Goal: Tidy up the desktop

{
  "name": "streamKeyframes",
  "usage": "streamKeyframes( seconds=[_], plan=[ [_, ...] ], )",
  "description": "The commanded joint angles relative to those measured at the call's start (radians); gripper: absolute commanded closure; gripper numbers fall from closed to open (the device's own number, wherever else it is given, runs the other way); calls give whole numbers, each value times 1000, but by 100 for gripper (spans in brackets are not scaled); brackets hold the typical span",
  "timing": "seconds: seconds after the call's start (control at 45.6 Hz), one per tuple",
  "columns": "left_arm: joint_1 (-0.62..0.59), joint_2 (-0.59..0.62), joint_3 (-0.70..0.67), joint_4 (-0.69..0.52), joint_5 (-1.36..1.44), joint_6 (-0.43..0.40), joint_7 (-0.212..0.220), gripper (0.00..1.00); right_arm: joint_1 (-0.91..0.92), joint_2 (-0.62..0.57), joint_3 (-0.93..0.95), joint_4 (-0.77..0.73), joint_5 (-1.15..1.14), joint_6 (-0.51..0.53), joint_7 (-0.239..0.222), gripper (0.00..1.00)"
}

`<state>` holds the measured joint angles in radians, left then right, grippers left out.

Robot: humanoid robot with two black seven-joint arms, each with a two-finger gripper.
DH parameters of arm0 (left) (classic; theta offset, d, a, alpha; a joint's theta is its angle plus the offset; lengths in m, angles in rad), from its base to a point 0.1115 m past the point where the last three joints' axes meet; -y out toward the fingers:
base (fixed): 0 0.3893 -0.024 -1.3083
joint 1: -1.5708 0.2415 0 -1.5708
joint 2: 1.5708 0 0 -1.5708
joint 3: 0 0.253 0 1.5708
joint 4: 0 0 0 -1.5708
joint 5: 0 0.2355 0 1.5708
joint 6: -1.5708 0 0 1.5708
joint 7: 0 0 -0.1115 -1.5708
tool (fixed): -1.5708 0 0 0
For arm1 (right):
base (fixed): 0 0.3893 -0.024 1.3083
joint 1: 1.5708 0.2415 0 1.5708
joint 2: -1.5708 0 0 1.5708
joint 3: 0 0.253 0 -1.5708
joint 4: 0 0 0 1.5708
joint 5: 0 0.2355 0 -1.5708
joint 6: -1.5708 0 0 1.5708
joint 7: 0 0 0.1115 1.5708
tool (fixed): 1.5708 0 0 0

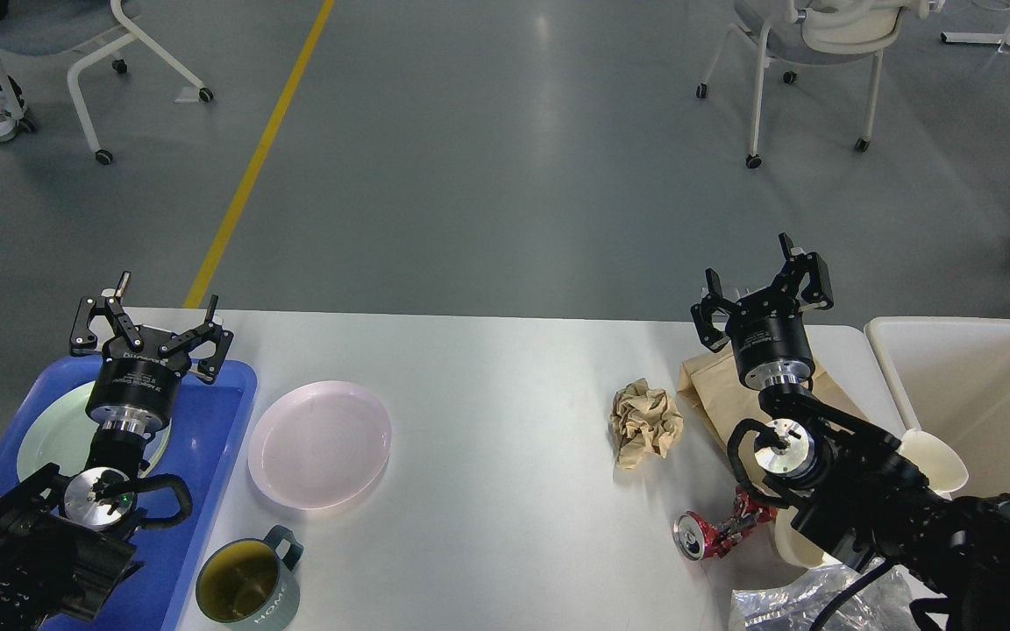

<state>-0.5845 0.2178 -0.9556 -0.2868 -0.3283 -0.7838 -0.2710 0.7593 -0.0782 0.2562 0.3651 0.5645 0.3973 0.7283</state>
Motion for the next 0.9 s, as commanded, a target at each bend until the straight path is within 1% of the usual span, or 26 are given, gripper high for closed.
streamKeyframes(
  seconds=[0.0, 0.066, 0.219, 0.329, 0.372, 0.416, 0.438, 0.526, 0.657, 0.723, 0.789, 0.833, 0.876],
  plan=[
    [0, 0, 3, -2, 1, -3, 4, 3, 0, 0, 0, 0, 0, 0, 0, 0],
    [2, -2, 23, -9, 2, -14, 12, 3, 0, 0, 0, 0, 0, 0, 0, 0],
    [0, 3, 46, -9, 2, -21, 10, 3, 0, 0, 0, 0, 0, 0, 0, 0],
    [-5, 5, 60, -9, 2, -21, -1, 3, 0, 0, 0, 0, 0, 0, -1, 0],
    [-11, -6, 63, -9, 0, -6, -5, 3, 0, 0, 0, 0, 0, 0, -1, 0],
    [-21, 2, 77, -5, 8, 8, 12, 3, 0, 0, 0, 0, 0, 0, 0, 0],
    [-32, 3, 90, -5, 8, 21, 12, 3, 0, 0, 0, 0, 0, 0, 0, 0],
    [-98, 21, 159, 5, 6, 113, 12, 3, 0, 0, 0, 0, 0, 0, 0, 0],
    [-172, 67, 267, 5, 6, 317, 12, 3, 0, 0, 0, 0, 0, 0, 0, 0],
    [-225, 89, 357, 5, 8, 414, 13, 3, 0, 0, 0, 0, 0, 0, -1, 0],
    [-291, 121, 487, 5, 8, 500, 13, 3, 0, 0, 0, 0, 0, 0, -1, 0],
    [-348, 149, 614, 3, 11, 541, 13, 3, 0, 0, 0, 0, 0, 0, -1, 0],
    [-417, 175, 771, 3, 11, 564, 13, 3, 0, 0, 0, 0, 0, 0, 0, 0]
  ],
)
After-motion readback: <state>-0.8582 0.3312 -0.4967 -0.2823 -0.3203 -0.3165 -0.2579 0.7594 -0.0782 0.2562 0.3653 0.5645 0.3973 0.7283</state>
